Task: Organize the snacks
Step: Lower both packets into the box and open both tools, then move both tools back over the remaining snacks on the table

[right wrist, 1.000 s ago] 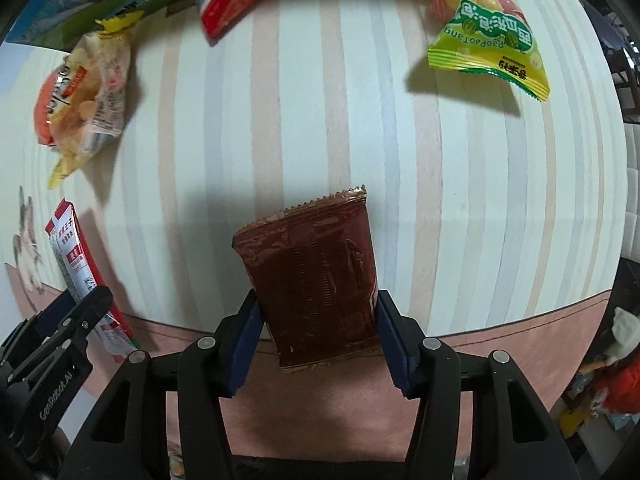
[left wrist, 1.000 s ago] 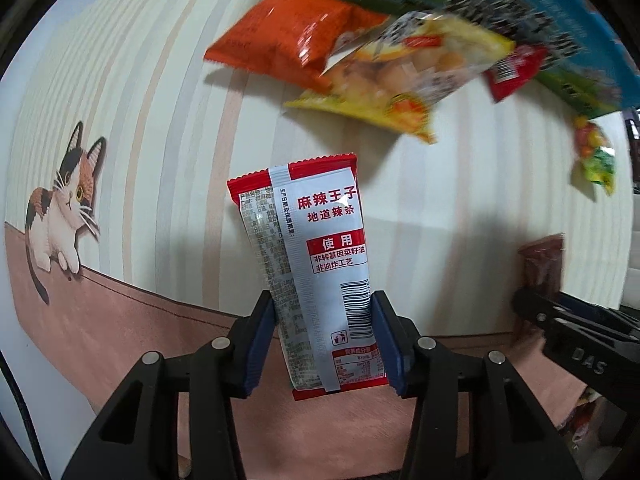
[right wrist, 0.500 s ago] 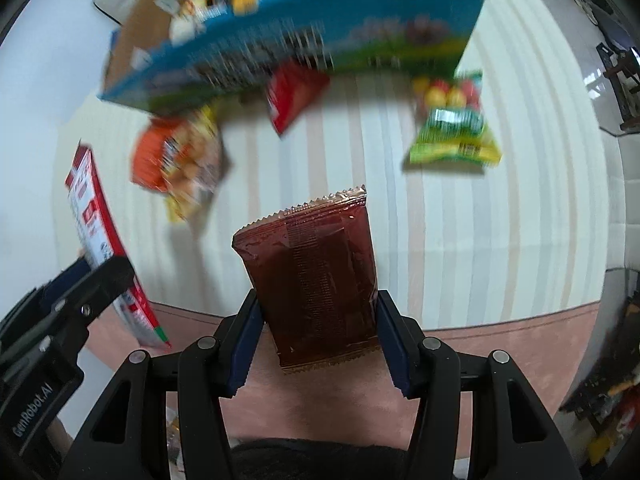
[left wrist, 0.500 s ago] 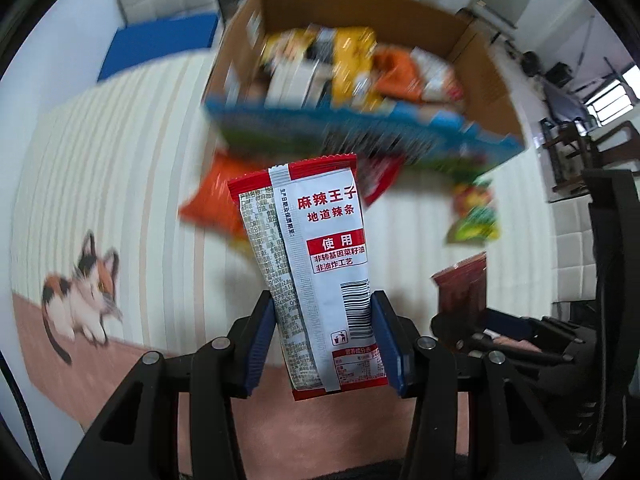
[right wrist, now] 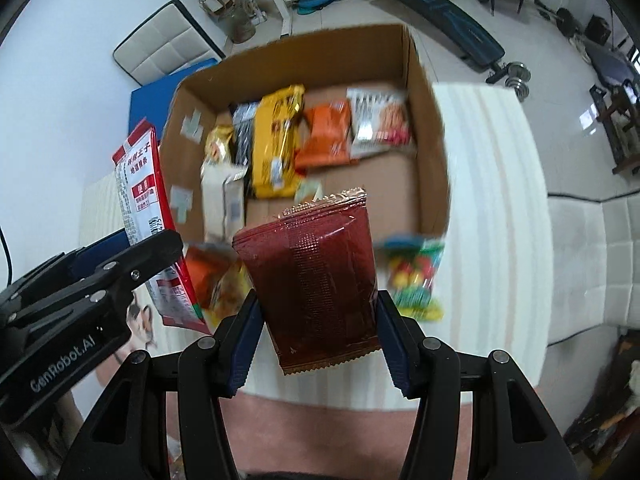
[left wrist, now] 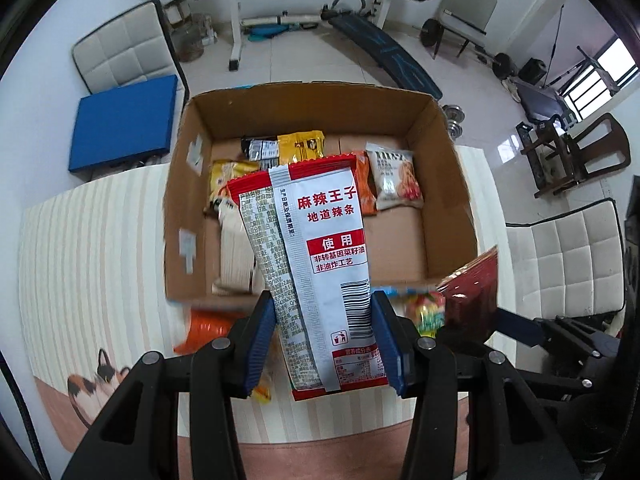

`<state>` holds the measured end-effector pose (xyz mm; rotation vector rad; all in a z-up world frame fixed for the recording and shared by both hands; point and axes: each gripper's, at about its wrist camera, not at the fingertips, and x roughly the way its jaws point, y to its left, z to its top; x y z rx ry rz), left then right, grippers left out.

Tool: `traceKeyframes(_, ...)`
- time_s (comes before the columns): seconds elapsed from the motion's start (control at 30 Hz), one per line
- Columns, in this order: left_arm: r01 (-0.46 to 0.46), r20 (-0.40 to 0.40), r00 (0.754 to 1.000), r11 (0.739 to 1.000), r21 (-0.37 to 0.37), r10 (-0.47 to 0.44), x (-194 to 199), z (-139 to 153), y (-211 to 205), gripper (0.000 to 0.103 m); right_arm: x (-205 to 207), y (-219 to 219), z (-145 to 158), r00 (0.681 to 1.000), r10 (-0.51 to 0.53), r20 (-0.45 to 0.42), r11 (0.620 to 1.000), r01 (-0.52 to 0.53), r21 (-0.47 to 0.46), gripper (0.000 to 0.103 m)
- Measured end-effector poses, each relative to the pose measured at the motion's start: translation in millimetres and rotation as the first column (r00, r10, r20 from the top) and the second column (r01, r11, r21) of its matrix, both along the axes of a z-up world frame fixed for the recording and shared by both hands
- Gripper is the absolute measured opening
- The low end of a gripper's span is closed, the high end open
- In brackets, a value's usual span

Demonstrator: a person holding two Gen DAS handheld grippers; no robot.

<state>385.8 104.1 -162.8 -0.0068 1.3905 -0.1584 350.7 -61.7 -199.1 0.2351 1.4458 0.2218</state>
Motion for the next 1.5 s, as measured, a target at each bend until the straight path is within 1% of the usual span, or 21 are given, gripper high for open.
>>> traceKeyframes(0.1,-0.006,-0.070,0.998,1.000,-0.002,0.005,34,-16,1,0.045,30,-4,-2,1.000,0.006,-0.022,1.000,-0.006,-0.026,0.058)
traceKeyframes(0.2,-0.010,-0.131,0.991,1.000,0.021,0.013,62,-36,3,0.045,60,-4,-14,0.998,0.006,-0.058,0.999,-0.009,-0.050,0.058)
traceKeyframes(0.33,0.007,-0.236,0.972,1.000,0.026,0.000,89,-70,2,0.045,96,-5,-36,0.994,0.000,-0.106,0.997,-0.008,-0.081,0.058)
traceKeyframes(0.43,-0.002,-0.326,0.945,1.000,0.007,0.004,97,-99,4,0.045,113,-5,-57,0.989,-0.013,-0.150,0.997,0.001,-0.080,0.058)
traceKeyframes(0.5,-0.006,-0.358,0.934,1.000,0.009,0.008,99,-112,4,0.045,120,-5,-69,0.985,-0.017,-0.172,0.997,0.004,-0.077,0.058)
traceKeyframes(0.57,-0.006,-0.378,0.926,1.000,0.018,0.013,99,-124,6,0.045,124,-5,-80,0.982,-0.022,-0.187,0.997,0.007,-0.078,0.058)
traceKeyframes(0.63,-0.003,-0.393,0.920,1.000,0.026,0.013,99,-132,6,0.047,127,-4,-89,0.980,-0.022,-0.199,0.997,0.007,-0.078,0.058)
traceKeyframes(0.73,-0.016,-0.404,0.914,0.999,0.035,0.029,97,-138,8,0.048,129,-5,-101,0.974,-0.028,-0.225,0.998,0.014,-0.061,0.061)
traceKeyframes(0.77,-0.021,-0.406,0.913,0.999,0.033,0.032,96,-138,9,0.047,129,-4,-104,0.970,-0.025,-0.241,0.998,0.010,-0.060,0.064)
traceKeyframes(0.8,-0.025,-0.410,0.911,0.999,0.031,0.035,95,-139,10,0.048,129,-4,-108,0.964,-0.021,-0.266,0.998,0.005,-0.062,0.078)
traceKeyframes(0.83,-0.029,-0.413,0.910,0.999,0.035,0.041,95,-139,11,0.049,129,-3,-110,0.962,-0.017,-0.274,0.998,0.001,-0.059,0.088)
traceKeyframes(0.87,-0.034,-0.416,0.908,0.999,0.040,0.048,95,-140,12,0.055,129,-3,-111,0.962,-0.011,-0.271,0.998,-0.005,-0.057,0.090)
traceKeyframes(0.9,-0.038,-0.418,0.907,0.998,0.043,0.052,95,-139,14,0.062,128,-3,-109,0.965,-0.009,-0.262,0.997,-0.011,-0.075,0.090)
traceKeyframes(0.93,-0.037,-0.413,0.909,0.998,0.047,0.053,95,-138,15,0.065,128,-3,-109,0.966,-0.009,-0.259,0.996,-0.015,-0.088,0.091)
traceKeyframes(0.97,-0.030,-0.409,0.911,0.998,0.057,0.051,94,-137,15,0.077,128,-2,-109,0.965,-0.004,-0.261,0.996,-0.021,-0.091,0.091)
traceKeyframes(1.0,-0.024,-0.409,0.911,0.998,0.063,0.048,94,-136,15,0.082,127,-1,-108,0.964,-0.002,-0.265,0.996,-0.023,-0.090,0.092)
traceKeyframes(1.13,-0.038,-0.395,0.917,0.998,0.057,0.057,95,-127,23,0.084,126,2,-105,0.966,0.011,-0.258,0.992,-0.042,-0.115,0.093)
traceKeyframes(1.23,-0.050,-0.368,0.928,0.998,0.044,0.063,89,-117,28,0.085,124,3,-98,0.971,0.012,-0.240,0.990,-0.045,-0.131,0.093)
traceKeyframes(1.33,-0.069,-0.311,0.947,0.997,0.040,0.078,80,-100,34,0.085,118,4,-88,0.978,0.019,-0.205,0.988,-0.050,-0.148,0.093)
traceKeyframes(1.43,-0.094,-0.231,0.968,0.995,0.042,0.101,71,-83,39,0.085,109,4,-79,0.986,0.018,-0.168,0.989,-0.042,-0.143,0.093)
traceKeyframes(1.5,-0.110,-0.163,0.980,0.993,0.042,0.115,58,-68,45,0.085,100,2,-71,0.991,0.016,-0.132,0.989,-0.035,-0.145,0.093)
